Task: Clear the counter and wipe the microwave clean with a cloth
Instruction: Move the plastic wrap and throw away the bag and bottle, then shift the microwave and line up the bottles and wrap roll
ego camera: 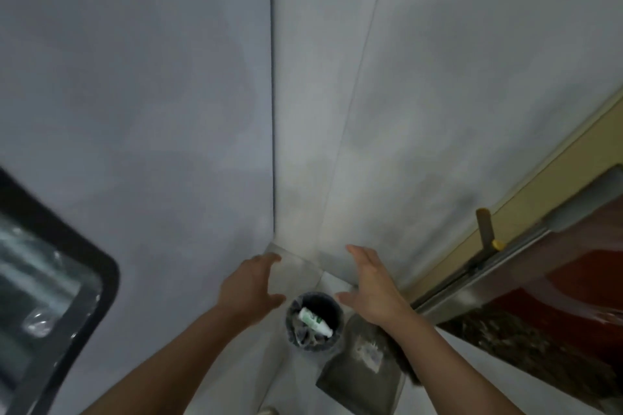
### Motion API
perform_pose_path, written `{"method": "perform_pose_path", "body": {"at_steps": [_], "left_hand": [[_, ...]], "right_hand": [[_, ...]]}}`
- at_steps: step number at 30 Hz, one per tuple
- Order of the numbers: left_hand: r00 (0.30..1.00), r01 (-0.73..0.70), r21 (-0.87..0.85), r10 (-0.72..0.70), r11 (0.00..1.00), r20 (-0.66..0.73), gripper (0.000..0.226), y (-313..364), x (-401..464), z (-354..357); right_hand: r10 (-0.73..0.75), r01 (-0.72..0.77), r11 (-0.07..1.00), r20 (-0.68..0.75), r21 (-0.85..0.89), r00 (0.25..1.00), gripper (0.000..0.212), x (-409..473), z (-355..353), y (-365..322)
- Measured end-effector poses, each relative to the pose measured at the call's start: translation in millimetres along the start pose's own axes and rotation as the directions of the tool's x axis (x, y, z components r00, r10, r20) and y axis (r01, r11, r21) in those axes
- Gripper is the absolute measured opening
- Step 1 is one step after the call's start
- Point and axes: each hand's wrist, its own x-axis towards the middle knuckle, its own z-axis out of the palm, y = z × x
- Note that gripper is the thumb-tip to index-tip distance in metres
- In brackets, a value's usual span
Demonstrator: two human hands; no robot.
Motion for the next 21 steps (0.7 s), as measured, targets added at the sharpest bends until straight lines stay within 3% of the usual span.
{"method": "perform_pose_path", "body": {"at_steps": [10,21], "left_hand": [[0.95,0.232,-0.099,-0.247,0.968,-0.193,0.074,-15.8,-137.4,-33.6],[0.775,0.451,-0.212,-0.499,0.867,-0.389,0.077,-90.7,-284.8,-83.2]], "right_hand": [[-0.292,0.299,0.954,0.131,-0.035,0.948,0.093,-65.5,6.2,-73.5],[-0.557,0.583,0.812,0.292,-0.005,0.778,0.097,-112.3,56.5,-226.8]]}}
